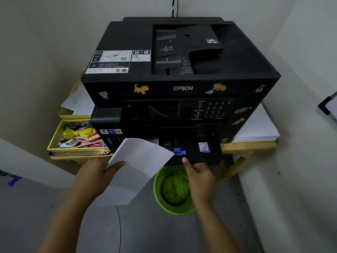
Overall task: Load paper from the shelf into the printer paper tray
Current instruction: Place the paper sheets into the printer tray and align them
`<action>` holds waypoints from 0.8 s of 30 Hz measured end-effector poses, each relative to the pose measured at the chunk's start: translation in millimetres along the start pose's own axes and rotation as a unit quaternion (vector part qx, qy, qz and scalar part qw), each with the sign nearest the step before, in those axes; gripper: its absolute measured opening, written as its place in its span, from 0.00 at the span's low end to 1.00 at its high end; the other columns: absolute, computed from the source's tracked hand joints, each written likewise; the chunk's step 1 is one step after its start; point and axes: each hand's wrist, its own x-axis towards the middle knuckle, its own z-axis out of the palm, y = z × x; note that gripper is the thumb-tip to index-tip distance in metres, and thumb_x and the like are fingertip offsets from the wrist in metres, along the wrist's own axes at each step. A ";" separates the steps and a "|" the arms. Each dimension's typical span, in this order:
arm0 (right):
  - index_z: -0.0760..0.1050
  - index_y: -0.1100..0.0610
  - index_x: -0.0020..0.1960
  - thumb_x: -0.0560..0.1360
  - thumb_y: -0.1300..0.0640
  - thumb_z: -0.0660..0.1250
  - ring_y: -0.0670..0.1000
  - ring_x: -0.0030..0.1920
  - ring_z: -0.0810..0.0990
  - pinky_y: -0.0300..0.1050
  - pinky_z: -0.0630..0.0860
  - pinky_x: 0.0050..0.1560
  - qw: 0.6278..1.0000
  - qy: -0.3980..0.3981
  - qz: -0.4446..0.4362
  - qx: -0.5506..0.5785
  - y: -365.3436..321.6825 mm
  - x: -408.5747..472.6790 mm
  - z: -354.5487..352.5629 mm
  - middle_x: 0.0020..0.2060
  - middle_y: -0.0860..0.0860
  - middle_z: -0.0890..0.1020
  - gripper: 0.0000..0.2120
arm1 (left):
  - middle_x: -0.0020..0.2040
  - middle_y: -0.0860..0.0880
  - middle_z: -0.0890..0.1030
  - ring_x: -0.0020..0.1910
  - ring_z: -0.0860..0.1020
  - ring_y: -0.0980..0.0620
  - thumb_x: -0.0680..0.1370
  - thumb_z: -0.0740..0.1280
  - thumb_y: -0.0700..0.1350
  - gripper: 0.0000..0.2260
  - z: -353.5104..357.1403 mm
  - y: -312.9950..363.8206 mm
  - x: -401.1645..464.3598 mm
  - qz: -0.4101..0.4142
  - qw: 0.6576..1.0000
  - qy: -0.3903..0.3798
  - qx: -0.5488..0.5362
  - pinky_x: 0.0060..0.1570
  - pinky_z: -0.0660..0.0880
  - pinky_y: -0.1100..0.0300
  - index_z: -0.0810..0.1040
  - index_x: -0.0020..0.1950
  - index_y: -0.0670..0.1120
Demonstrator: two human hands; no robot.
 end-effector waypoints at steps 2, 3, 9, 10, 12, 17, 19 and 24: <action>0.77 0.49 0.46 0.72 0.33 0.77 0.50 0.39 0.82 0.53 0.81 0.38 0.978 0.049 -0.170 -0.111 3.6 7.6 -10.9 0.36 0.44 0.81 0.21 | 0.43 0.47 0.80 0.38 0.81 0.47 0.80 0.68 0.60 0.24 2.2 1.6 -1.2 -0.002 1.000 0.001 0.005 0.38 0.82 0.51 0.83 0.59 0.38; 0.79 0.50 0.50 0.72 0.35 0.78 0.51 0.44 0.81 0.52 0.80 0.42 0.958 0.058 -0.239 -0.148 5.3 13.7 -16.3 0.42 0.45 0.81 0.21 | 0.43 0.47 0.81 0.37 0.81 0.48 0.80 0.68 0.60 0.24 3.1 3.3 -2.1 -0.002 1.000 0.002 0.008 0.37 0.81 0.52 0.83 0.58 0.39; 0.84 0.50 0.65 0.75 0.38 0.77 0.53 0.63 0.77 0.55 0.75 0.64 0.876 -0.035 -0.385 -0.289 11.9 58.9 -33.0 0.60 0.47 0.80 0.24 | 0.41 0.48 0.81 0.36 0.80 0.50 0.80 0.67 0.60 0.20 7.5 14.8 -5.7 0.005 0.999 -0.002 0.036 0.35 0.79 0.53 0.82 0.52 0.42; 0.84 0.51 0.64 0.75 0.40 0.77 0.52 0.61 0.77 0.55 0.76 0.62 0.877 -0.060 -0.389 -0.275 12.7 63.7 -33.8 0.59 0.48 0.79 0.22 | 0.40 0.48 0.81 0.35 0.81 0.50 0.80 0.67 0.60 0.21 8.9 16.1 -6.4 0.005 0.999 -0.004 0.038 0.36 0.80 0.52 0.83 0.52 0.42; 0.84 0.54 0.61 0.76 0.46 0.78 0.51 0.58 0.76 0.53 0.78 0.59 0.881 -0.096 -0.392 -0.246 13.8 69.2 -33.9 0.56 0.49 0.78 0.18 | 0.41 0.48 0.81 0.35 0.81 0.50 0.80 0.67 0.60 0.21 11.1 18.7 -7.4 -0.001 0.999 -0.010 0.036 0.37 0.81 0.52 0.83 0.53 0.41; 0.84 0.55 0.59 0.76 0.50 0.79 0.49 0.57 0.74 0.49 0.78 0.59 0.888 -0.114 -0.392 -0.212 14.1 66.4 -36.5 0.55 0.49 0.78 0.15 | 0.39 0.47 0.81 0.34 0.80 0.50 0.80 0.68 0.60 0.22 12.3 24.7 -9.7 -0.001 0.999 -0.006 0.040 0.34 0.79 0.54 0.84 0.52 0.41; 0.84 0.55 0.59 0.76 0.50 0.79 0.49 0.57 0.75 0.48 0.77 0.59 0.890 -0.116 -0.390 -0.205 17.5 61.9 -39.3 0.55 0.48 0.78 0.15 | 0.40 0.46 0.82 0.34 0.81 0.50 0.80 0.68 0.60 0.21 10.7 25.2 -10.9 -0.005 0.999 -0.008 0.036 0.33 0.77 0.55 0.83 0.51 0.41; 0.83 0.55 0.59 0.77 0.50 0.79 0.49 0.57 0.76 0.49 0.78 0.58 0.890 -0.120 -0.395 -0.194 27.2 48.7 -48.8 0.55 0.48 0.79 0.14 | 0.43 0.46 0.84 0.37 0.83 0.49 0.79 0.68 0.60 0.16 6.8 25.6 -15.9 -0.008 1.000 -0.016 0.013 0.39 0.83 0.50 0.80 0.49 0.46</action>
